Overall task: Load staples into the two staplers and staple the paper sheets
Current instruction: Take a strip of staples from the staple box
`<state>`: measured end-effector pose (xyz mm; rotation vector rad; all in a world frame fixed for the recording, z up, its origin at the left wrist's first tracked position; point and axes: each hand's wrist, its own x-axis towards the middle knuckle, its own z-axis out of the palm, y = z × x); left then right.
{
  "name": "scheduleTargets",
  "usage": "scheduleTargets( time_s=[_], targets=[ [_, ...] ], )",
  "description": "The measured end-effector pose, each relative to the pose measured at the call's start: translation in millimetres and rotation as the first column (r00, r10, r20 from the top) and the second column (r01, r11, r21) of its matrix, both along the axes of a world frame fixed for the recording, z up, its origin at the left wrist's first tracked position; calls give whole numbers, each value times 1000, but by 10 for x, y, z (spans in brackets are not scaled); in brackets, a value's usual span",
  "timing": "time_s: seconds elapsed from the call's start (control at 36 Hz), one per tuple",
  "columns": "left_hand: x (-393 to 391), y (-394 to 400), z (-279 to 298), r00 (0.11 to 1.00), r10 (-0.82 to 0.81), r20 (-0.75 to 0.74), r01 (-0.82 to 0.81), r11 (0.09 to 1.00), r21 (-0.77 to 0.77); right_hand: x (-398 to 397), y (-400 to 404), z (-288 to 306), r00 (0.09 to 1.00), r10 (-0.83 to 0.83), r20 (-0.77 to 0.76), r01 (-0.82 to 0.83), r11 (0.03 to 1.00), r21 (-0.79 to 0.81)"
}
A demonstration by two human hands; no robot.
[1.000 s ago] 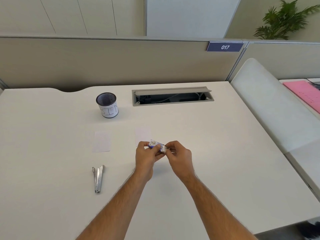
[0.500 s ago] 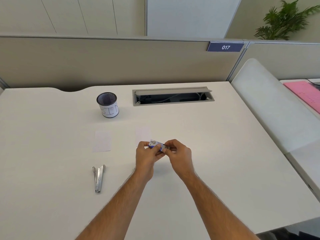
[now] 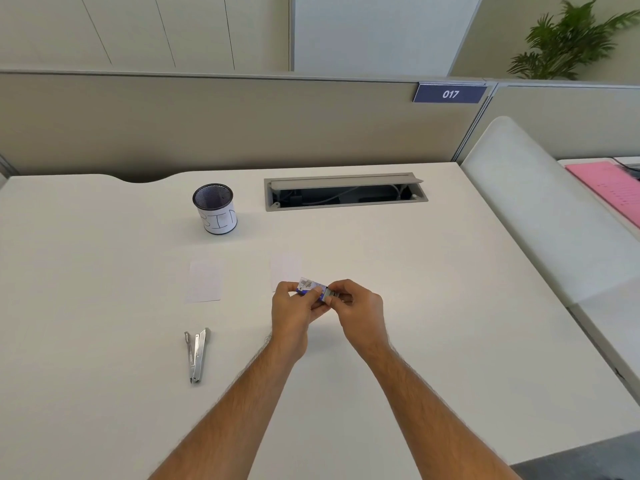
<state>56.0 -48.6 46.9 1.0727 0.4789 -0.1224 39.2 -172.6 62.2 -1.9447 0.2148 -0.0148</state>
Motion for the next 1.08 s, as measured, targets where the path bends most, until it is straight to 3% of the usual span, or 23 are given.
scheduleTargets(
  time_s=[0.33,0.81,0.97,1.08],
  targets=[
    [-6,11,-18,1000,-7,3,7,1000,1,17,16,38,999,-34,-11,34,999,35],
    [1,-3,10,1000,-5,-2,5,1000,-8,104,-111,151,990,-106,-90,130,932,337],
    [7,3,8,1000,2,-6,-2,1000,-11,96,-200,174,988,-130,-82,153,845,512],
    [12,7,16,1000,8,-1,-8,1000,-20,100,-271,121,976,-164,-145,219,730,648]
  ],
)
